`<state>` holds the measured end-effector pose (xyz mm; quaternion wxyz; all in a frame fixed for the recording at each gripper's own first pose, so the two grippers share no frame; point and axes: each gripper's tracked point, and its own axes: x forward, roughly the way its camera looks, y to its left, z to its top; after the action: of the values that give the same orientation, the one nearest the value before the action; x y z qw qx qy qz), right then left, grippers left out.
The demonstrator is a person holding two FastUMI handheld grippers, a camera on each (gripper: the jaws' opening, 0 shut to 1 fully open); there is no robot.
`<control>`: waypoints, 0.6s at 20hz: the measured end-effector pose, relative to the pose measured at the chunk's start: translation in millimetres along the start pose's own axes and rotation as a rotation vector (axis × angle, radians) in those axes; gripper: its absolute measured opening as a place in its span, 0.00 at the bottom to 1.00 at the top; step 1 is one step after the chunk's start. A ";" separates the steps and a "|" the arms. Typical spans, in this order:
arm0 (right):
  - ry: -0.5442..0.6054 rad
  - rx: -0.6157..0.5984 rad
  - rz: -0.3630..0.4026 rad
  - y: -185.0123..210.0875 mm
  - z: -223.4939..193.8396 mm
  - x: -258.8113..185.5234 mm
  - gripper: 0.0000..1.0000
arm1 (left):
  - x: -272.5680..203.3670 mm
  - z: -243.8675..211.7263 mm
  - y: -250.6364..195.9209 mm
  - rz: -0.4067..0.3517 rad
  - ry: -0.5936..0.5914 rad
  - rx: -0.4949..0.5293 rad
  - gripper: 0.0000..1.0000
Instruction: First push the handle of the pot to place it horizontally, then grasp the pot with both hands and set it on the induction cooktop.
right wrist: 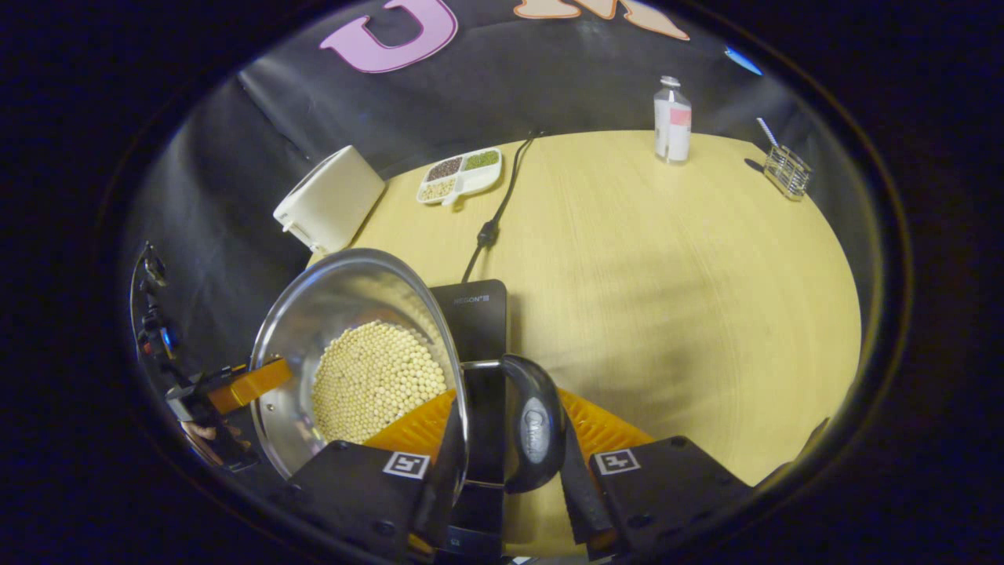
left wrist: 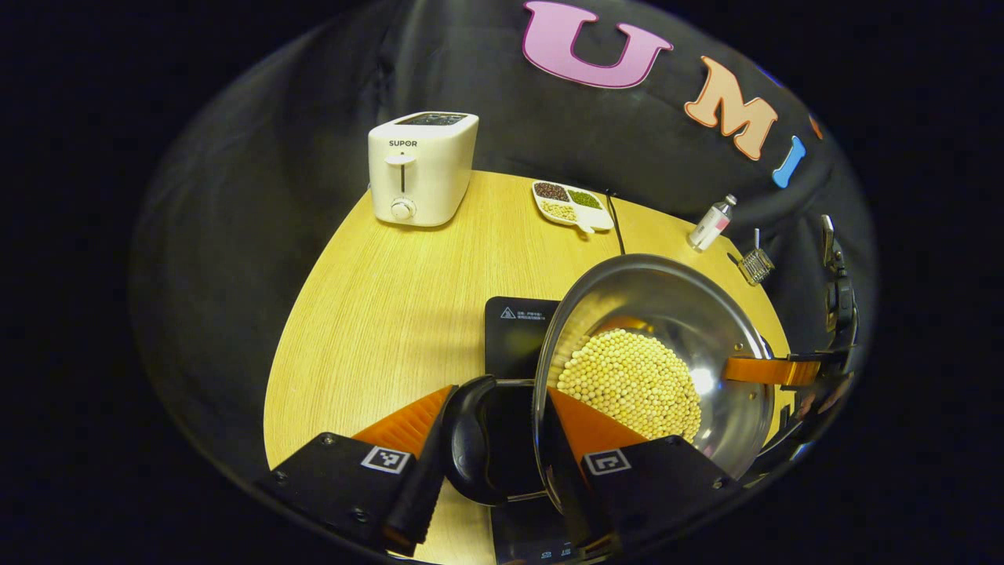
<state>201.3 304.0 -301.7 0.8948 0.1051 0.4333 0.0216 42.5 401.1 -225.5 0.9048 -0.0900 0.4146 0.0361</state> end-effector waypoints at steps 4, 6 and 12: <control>-0.002 -0.003 -0.007 -1.8 0.8 2.0 0.67 | -2.1 -3.4 -10.0 -0.035 0.009 -0.013 0.82; -0.005 -0.004 -0.007 -1.9 2.9 0.3 0.75 | -1.0 -3.2 -11.7 -0.038 0.007 -0.002 0.95; -0.019 0.006 -0.002 -1.6 9.0 -1.6 1.00 | -4.4 7.3 -7.7 -0.006 -0.016 0.061 0.98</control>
<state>207.3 300.7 -295.3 0.8985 0.1077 0.4251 0.0182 46.1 395.0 -216.4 0.9106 -0.0636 0.4078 0.0213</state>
